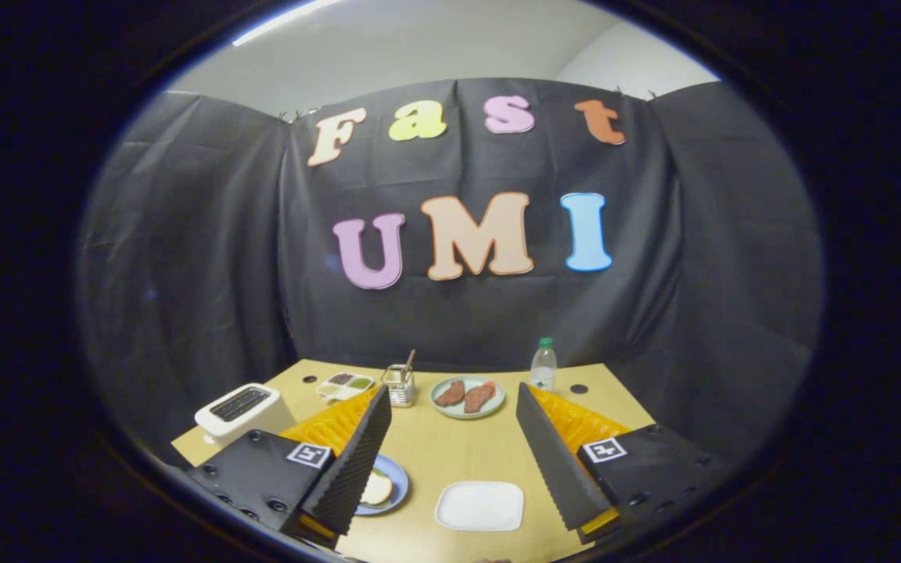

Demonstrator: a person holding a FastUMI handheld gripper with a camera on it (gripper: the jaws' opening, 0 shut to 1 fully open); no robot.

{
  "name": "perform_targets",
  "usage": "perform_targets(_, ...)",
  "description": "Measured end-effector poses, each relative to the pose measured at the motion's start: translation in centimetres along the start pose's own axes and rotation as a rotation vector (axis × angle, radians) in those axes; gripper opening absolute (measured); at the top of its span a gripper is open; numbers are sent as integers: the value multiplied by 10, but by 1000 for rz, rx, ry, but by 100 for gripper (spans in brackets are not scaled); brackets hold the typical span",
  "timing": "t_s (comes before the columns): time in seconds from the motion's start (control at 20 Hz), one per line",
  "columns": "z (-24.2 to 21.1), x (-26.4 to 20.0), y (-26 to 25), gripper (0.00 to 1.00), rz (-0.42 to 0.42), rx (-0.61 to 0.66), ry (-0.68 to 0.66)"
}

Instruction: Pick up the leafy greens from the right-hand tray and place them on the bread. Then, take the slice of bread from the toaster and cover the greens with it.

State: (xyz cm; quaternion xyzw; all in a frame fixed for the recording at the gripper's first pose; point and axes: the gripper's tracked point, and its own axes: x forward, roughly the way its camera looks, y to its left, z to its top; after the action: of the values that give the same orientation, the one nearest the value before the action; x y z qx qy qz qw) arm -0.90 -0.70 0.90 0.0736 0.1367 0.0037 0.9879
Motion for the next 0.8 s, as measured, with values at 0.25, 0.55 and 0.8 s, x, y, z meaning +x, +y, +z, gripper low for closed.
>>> perform_targets(0.25,13,-25,-26,100,-93,-1,-81)
perform_targets(0.55,15,-36,-45,100,-144,27,-106)
perform_targets(0.8,17,-35,-53,100,-163,32,-116)
